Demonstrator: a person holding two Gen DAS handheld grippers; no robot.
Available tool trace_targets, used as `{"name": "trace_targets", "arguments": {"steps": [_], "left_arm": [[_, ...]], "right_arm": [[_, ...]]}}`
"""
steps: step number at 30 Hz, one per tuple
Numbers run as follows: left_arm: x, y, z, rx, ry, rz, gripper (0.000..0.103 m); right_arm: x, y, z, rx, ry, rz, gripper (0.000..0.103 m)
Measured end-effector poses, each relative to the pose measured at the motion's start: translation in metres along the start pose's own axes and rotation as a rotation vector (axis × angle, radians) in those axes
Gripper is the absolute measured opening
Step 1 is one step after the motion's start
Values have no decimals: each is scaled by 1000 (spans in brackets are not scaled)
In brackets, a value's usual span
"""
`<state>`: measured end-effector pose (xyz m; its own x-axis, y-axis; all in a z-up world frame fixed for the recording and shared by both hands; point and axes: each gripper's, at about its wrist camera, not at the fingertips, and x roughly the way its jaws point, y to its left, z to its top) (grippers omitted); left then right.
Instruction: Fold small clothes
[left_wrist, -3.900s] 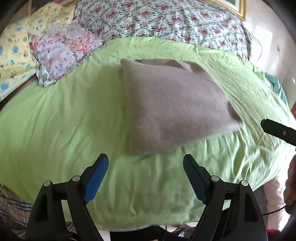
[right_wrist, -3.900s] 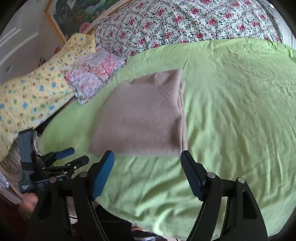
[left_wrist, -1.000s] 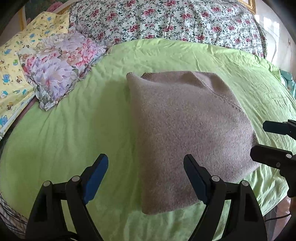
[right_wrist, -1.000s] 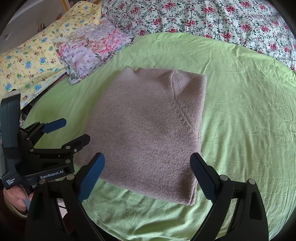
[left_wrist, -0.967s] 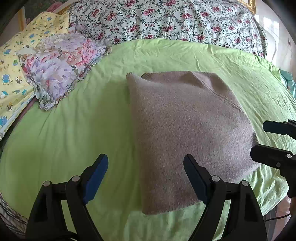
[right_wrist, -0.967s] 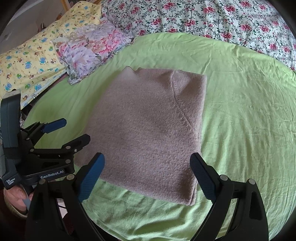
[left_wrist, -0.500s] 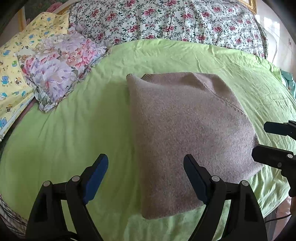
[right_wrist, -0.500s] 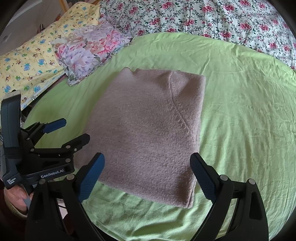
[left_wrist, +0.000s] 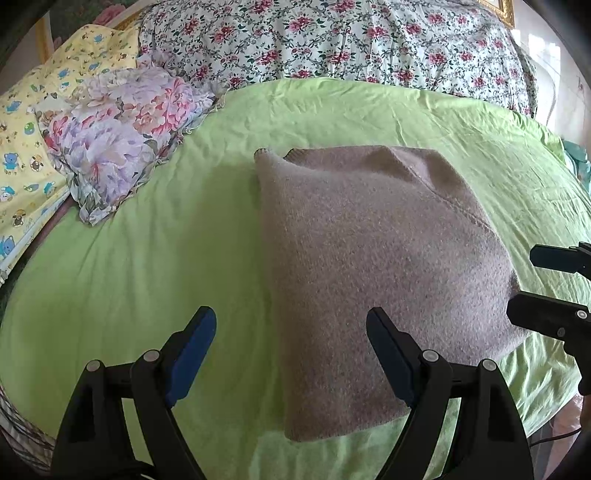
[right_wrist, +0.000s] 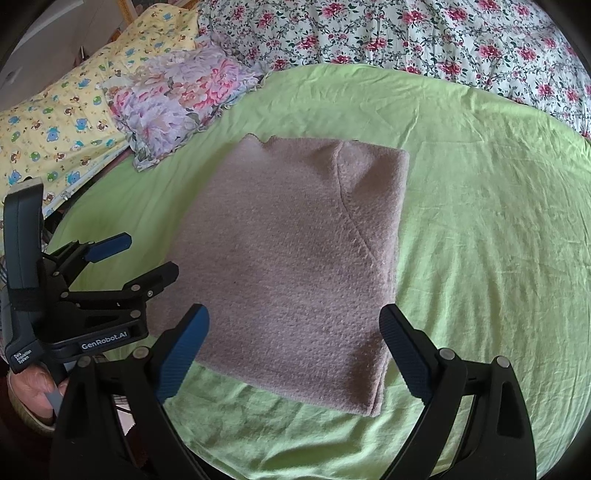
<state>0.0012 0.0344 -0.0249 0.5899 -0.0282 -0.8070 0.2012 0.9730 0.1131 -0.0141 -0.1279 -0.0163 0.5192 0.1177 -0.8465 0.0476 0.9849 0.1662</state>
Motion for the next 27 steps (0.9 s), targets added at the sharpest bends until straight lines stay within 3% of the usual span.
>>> {"name": "trace_targets", "arguments": {"steps": [27], "left_arm": [[-4, -4, 0, 0, -7, 3, 84]], "right_arm": [[-1, 2, 0, 4, -5, 2, 93]]}}
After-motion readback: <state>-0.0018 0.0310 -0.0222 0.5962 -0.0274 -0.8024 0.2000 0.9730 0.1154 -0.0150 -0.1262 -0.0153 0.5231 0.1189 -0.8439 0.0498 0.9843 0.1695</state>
